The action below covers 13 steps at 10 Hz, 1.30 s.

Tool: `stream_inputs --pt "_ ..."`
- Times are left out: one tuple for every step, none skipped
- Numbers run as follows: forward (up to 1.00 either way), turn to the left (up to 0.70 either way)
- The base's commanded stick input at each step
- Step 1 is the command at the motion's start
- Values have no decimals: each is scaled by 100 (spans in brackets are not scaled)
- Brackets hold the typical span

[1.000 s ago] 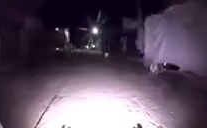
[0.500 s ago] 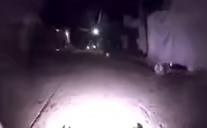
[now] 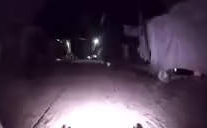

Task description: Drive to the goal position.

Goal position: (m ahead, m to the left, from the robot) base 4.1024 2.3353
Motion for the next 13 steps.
stream_inputs --pt "45 0" --pt "45 0" --pt "45 0" --pt "45 0" --pt "45 0" --pt "45 0" --pt "45 0" --pt "45 0" --pt "45 0" --pt "45 0" --pt "45 0" --pt "45 0" --pt "45 0"
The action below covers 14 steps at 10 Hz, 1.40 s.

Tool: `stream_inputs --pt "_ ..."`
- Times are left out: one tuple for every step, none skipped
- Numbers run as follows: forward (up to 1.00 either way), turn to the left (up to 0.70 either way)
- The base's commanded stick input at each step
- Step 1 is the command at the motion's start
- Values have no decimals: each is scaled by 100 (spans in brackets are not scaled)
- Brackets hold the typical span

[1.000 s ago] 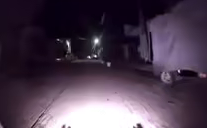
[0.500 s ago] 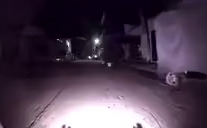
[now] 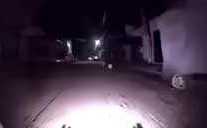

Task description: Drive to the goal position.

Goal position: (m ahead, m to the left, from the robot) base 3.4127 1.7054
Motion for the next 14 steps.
stream_inputs --pt "45 0" --pt "45 0" --pt "45 0" --pt "45 0" --pt "45 0" --pt "45 0" --pt "45 0" --pt "45 0" --pt "45 0" --pt "45 0" --pt "45 0" --pt "45 0" --pt "45 0" --pt "45 0"
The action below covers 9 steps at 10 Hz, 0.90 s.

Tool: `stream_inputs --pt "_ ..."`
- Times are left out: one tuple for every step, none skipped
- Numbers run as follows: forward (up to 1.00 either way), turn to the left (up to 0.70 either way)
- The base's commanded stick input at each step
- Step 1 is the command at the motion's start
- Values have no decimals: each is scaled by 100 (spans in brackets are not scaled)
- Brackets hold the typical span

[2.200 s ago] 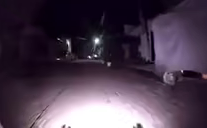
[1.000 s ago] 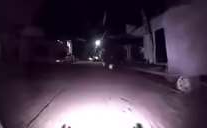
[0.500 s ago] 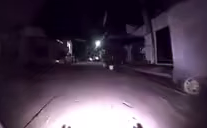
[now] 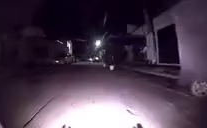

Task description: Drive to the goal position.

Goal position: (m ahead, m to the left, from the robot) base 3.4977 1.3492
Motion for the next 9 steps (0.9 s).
stream_inputs --pt "45 0" --pt "45 0" --pt "45 0" --pt "45 0" --pt "45 0" --pt "45 0" --pt "45 0" --pt "45 0" --pt "45 0"
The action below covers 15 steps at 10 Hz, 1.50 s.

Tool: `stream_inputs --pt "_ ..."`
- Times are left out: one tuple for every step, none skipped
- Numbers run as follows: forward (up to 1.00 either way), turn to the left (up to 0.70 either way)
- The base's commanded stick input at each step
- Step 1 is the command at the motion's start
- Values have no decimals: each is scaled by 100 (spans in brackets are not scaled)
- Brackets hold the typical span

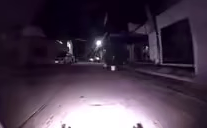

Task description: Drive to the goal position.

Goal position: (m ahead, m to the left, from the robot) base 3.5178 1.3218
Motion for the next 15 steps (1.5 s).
stream_inputs --pt "45 0" --pt "45 0" --pt "45 0" --pt "45 0" --pt "45 0" --pt "45 0" --pt "45 0" --pt "45 0" --pt "45 0" --pt "45 0" --pt "45 0" --pt "45 0" --pt "45 0" --pt "45 0" --pt "45 0"
